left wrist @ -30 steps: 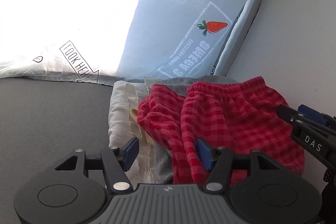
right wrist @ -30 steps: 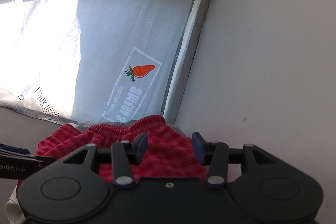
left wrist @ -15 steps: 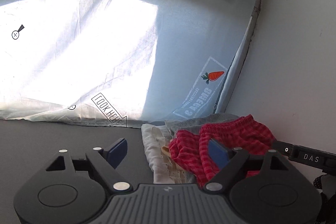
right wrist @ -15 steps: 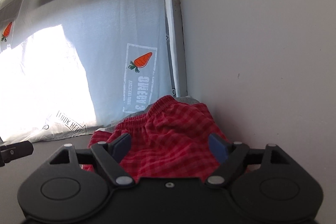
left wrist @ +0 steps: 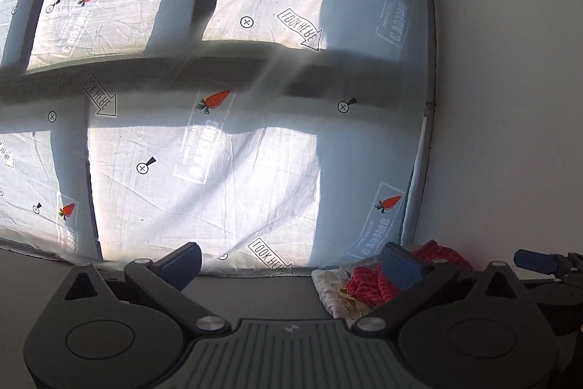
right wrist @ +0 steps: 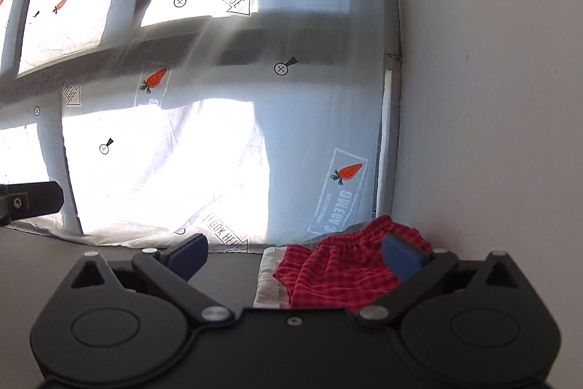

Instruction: Fold clothes

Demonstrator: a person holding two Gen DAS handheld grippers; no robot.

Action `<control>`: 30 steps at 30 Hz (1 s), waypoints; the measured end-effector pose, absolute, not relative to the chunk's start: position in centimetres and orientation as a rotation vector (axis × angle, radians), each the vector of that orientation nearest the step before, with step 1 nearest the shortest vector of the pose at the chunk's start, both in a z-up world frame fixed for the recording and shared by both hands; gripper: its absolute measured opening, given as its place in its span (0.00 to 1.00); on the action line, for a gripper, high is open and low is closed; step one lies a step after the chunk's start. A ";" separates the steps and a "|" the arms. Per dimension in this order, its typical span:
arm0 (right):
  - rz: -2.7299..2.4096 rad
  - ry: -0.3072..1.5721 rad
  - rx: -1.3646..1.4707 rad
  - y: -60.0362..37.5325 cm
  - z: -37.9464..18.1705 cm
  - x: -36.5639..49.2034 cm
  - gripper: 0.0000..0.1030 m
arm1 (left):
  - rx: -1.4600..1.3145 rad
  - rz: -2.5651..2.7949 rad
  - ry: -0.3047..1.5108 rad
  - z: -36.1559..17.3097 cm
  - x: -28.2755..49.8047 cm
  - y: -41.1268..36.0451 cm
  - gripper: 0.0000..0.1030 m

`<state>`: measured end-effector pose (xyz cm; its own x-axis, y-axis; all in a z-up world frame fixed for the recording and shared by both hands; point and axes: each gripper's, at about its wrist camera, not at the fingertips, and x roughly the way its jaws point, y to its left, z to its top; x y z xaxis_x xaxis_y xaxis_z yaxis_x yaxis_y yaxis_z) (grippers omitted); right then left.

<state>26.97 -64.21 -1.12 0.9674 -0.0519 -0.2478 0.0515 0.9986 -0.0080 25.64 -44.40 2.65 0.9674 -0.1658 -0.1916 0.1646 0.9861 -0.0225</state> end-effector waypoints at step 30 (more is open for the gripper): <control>0.072 0.541 0.061 -28.5 -1.3 7.4 1.00 | 0.057 -0.129 0.400 3.2 6.3 -11.0 1.00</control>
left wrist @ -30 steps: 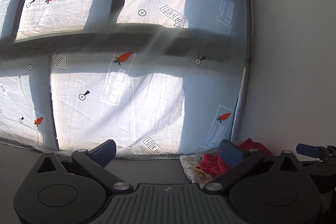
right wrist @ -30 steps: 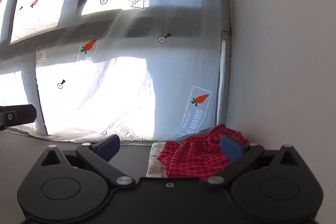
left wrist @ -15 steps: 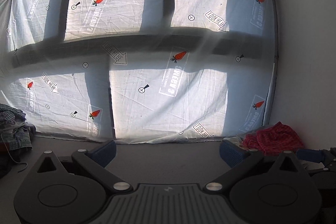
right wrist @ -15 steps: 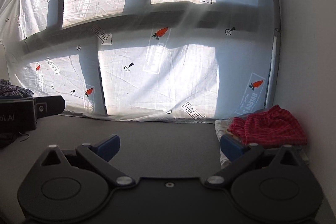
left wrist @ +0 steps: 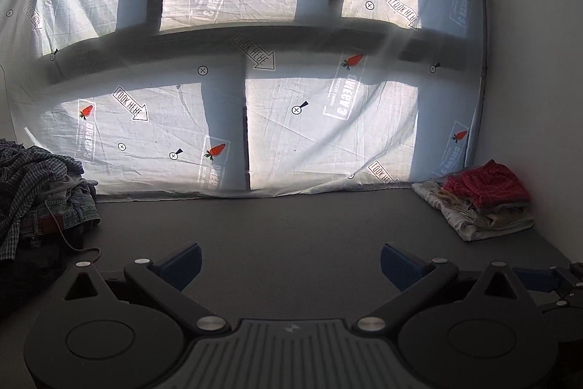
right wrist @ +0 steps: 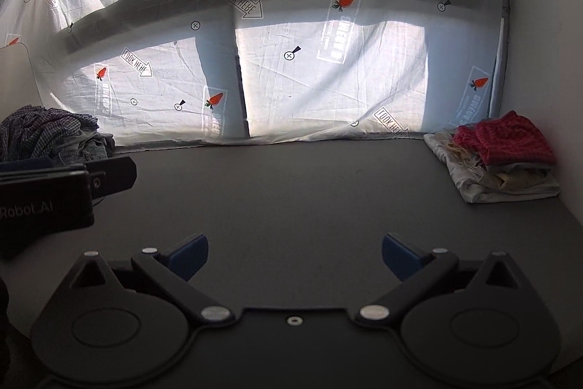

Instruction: Fold clothes

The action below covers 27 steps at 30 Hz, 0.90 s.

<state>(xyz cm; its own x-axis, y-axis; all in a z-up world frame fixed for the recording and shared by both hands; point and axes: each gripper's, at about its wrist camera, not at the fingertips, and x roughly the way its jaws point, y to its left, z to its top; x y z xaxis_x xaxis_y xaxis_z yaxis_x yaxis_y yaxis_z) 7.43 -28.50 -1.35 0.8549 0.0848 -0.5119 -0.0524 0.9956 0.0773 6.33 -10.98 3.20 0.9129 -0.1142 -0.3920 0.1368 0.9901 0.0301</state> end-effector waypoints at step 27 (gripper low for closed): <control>0.028 0.538 0.005 -22.1 -1.9 -0.4 1.00 | 0.037 -0.114 0.415 2.4 -0.7 -5.4 1.00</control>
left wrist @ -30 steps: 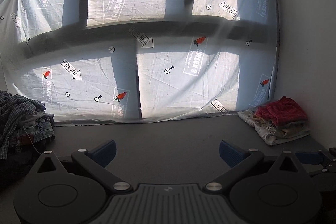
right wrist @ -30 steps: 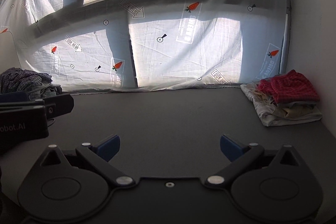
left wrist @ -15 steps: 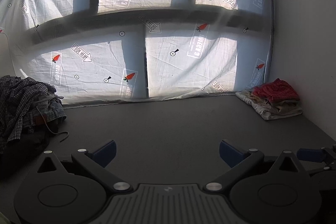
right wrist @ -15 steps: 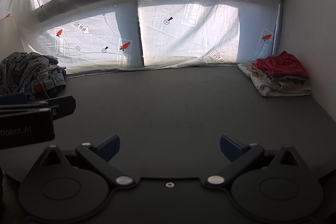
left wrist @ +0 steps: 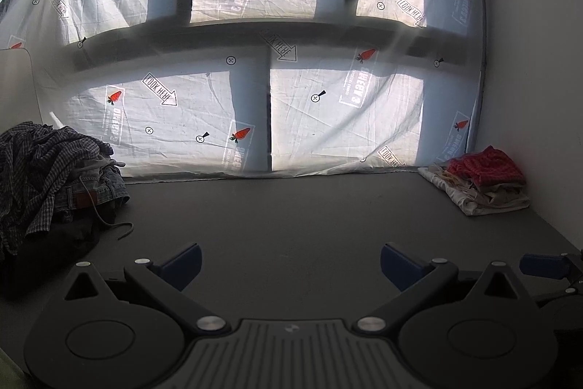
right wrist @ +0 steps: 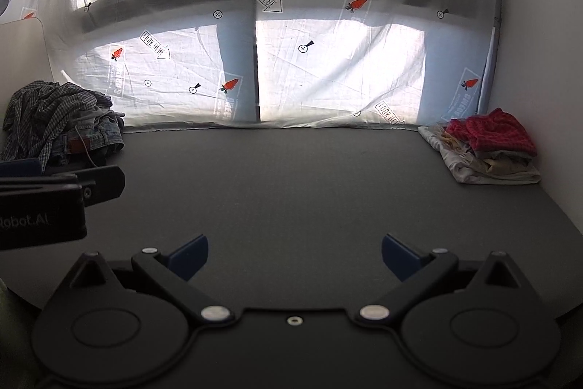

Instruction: Fold clothes

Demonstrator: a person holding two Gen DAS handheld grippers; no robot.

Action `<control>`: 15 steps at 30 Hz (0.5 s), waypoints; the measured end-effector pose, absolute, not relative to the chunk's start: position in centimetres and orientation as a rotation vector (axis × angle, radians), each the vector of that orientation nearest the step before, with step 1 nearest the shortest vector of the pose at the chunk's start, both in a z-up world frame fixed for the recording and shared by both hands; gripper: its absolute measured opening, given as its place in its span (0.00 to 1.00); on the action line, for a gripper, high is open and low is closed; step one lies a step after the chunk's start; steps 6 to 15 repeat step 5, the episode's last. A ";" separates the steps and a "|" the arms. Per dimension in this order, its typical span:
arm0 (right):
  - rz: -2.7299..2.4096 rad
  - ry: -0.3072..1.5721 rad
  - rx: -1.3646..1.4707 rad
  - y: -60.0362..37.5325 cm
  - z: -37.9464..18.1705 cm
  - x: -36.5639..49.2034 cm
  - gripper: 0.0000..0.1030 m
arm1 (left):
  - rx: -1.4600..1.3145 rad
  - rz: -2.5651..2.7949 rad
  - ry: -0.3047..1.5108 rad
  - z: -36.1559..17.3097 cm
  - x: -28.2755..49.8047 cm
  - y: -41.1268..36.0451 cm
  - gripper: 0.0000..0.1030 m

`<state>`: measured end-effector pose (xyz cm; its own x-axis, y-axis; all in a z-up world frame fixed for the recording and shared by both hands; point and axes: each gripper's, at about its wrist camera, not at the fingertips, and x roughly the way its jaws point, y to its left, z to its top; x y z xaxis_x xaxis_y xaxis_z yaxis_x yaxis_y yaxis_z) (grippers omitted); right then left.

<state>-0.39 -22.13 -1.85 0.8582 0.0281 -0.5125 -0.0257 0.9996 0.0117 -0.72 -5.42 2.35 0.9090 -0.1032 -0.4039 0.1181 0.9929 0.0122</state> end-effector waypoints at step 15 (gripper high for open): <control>0.022 0.535 0.006 -22.1 -1.9 -0.4 1.00 | 0.045 -0.111 0.421 2.3 -0.6 -5.5 1.00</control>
